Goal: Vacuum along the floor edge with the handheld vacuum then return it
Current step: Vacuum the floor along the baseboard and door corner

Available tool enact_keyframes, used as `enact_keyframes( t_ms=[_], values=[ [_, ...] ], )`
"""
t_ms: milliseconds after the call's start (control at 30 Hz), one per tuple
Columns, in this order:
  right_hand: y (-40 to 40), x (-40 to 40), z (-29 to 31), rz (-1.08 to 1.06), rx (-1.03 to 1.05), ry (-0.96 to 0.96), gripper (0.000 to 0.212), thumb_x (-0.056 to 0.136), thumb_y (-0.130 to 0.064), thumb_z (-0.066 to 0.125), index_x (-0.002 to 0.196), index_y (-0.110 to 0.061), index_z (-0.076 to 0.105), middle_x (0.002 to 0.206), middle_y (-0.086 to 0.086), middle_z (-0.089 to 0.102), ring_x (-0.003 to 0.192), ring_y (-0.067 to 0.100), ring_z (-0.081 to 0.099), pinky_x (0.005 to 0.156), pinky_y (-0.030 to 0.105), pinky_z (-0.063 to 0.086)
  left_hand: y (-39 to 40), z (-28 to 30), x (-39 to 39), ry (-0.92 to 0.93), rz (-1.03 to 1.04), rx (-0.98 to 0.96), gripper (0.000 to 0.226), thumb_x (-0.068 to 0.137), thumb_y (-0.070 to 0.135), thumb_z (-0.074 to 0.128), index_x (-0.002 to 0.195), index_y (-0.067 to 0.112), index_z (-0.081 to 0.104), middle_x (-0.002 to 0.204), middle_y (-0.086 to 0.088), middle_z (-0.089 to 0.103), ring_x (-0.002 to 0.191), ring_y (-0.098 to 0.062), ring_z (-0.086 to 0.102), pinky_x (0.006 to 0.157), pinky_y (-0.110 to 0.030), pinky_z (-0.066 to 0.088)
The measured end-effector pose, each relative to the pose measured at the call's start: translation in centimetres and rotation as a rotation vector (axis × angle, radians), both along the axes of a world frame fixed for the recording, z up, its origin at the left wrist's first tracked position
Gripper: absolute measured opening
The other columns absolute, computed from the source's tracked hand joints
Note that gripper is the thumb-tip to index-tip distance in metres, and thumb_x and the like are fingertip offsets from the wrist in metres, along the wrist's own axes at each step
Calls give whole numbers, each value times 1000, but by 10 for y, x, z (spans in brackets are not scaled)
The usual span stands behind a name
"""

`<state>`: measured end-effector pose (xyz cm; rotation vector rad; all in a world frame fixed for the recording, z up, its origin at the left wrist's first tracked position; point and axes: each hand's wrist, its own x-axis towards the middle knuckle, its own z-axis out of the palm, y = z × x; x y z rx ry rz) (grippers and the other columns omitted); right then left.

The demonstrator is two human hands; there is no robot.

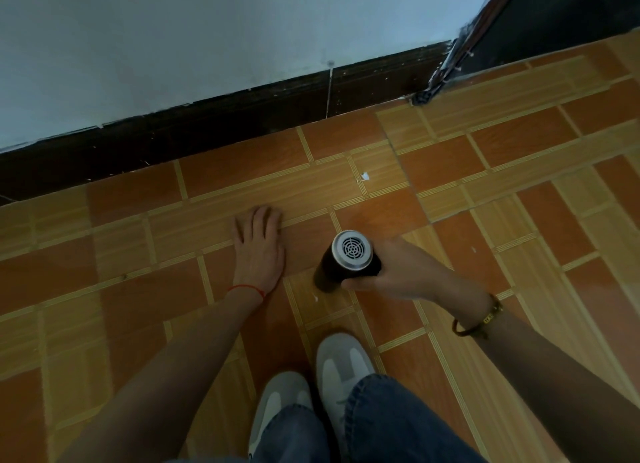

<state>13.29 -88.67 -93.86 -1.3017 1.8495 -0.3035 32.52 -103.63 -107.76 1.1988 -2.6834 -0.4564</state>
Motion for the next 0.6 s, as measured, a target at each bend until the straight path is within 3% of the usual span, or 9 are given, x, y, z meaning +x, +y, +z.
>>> enact_keyframes(
  t_ms=[200,333,367,500,600],
  values=[
    [-3,7,0,57,48,-63,56,77,-52,73,125,-28,56,110,-9,67,99,8,61,86,33,53,-4,1,4,-4,21,-1,45,96,17,41,141,12,41,147,-15,40,143,-31,27,117,-66,15],
    [-8,2,-2,14,102,-135,45,79,-48,73,115,-25,58,78,0,71,58,9,65,56,25,53,-6,2,2,11,27,-13,46,95,16,43,140,11,41,146,-15,40,142,-32,29,117,-66,14],
    [-9,0,-2,-34,95,-149,44,79,-47,73,115,-25,58,75,1,70,56,11,65,53,25,53,-7,2,1,13,32,-12,47,94,16,44,140,12,41,146,-15,40,142,-32,28,117,-66,14],
    [-17,-8,-9,-215,-93,91,56,78,-55,70,124,-26,56,101,-9,68,91,7,63,76,30,53,-12,5,-7,-5,69,-11,50,92,18,41,141,10,41,146,-16,40,141,-34,30,118,-64,13],
    [-24,-12,-13,-308,-146,145,59,77,-58,70,124,-25,56,104,-10,68,97,13,62,78,33,53,-18,7,-16,-6,103,-3,50,92,21,36,140,9,42,146,-18,41,141,-35,32,118,-64,13]
  ],
)
